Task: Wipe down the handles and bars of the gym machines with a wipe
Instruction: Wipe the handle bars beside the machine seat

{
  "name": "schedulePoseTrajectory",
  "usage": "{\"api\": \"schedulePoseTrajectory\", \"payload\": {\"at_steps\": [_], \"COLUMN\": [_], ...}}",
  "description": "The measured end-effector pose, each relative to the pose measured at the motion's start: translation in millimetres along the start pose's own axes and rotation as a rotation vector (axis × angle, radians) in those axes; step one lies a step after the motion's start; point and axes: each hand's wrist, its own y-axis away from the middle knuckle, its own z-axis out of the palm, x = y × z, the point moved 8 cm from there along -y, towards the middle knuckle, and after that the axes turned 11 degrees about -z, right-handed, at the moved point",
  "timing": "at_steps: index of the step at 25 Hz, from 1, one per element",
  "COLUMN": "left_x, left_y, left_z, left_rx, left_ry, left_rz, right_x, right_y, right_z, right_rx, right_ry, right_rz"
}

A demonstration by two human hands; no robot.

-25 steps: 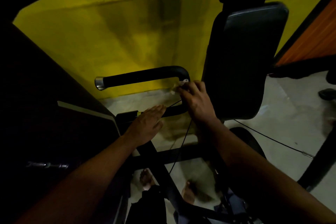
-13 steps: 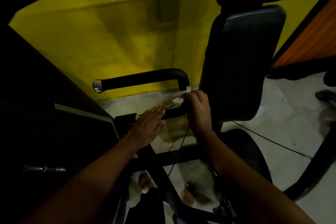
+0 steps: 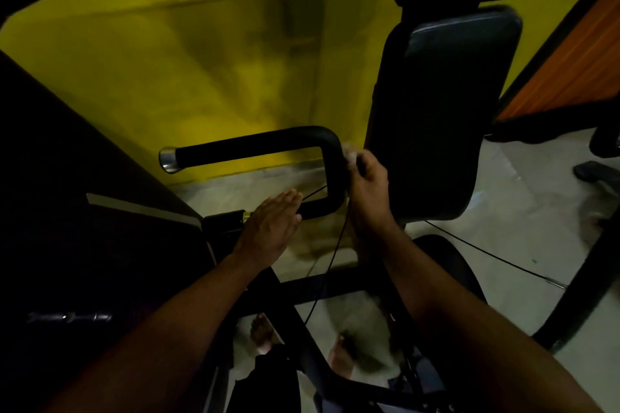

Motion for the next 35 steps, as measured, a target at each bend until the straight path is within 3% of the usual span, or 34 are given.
{"api": "schedulePoseTrajectory", "payload": {"at_steps": [6,10,12,14,17,19,27,29,32,33,35], "left_x": [2.4,-0.8,-0.6,0.9,2.1,2.3,3.5,-1.0,-5.5,-6.3,-5.8], "left_y": [1.3,-1.1,-0.8,0.3,-1.7,-0.5,-3.3,-2.1,-1.4,-1.8,-0.3], "left_z": [2.9,4.2,1.9,0.9,-2.8,-1.9,-1.9,2.3,5.9,6.9,8.2], "left_rx": [0.039,0.033,0.042,0.046,0.050,0.057,0.064,0.056,0.058,0.055,0.050], "left_ry": [-0.006,0.006,-0.001,0.016,0.044,0.041,0.040,0.041,0.061,0.071,0.068], "left_rz": [0.013,0.013,0.028,0.039,0.021,0.031,0.056,0.050,0.039,0.032,0.031], "right_x": [-8.7,-42.3,-45.2,-56.4,-51.1,-46.7,-55.2,-59.0,-20.6,-7.3,1.5], "right_y": [-11.9,-2.5,4.0,4.5,24.9,30.9,27.9,25.6,21.3,14.1,-10.5], "right_z": [-3.1,1.8,1.4,4.3,20.7,28.3,53.7,35.4,-4.8,-5.2,8.4], "right_rx": [0.020,0.075,0.091,-0.008,-0.309,-0.411,-0.448,-0.307,0.062,0.119,0.028], "right_ry": [0.083,0.305,0.366,0.539,0.960,1.065,1.248,1.029,0.254,0.131,-0.103], "right_rz": [-0.042,-0.324,-0.377,-0.594,-0.967,-1.052,-1.158,-0.973,-0.286,-0.136,0.091]}}
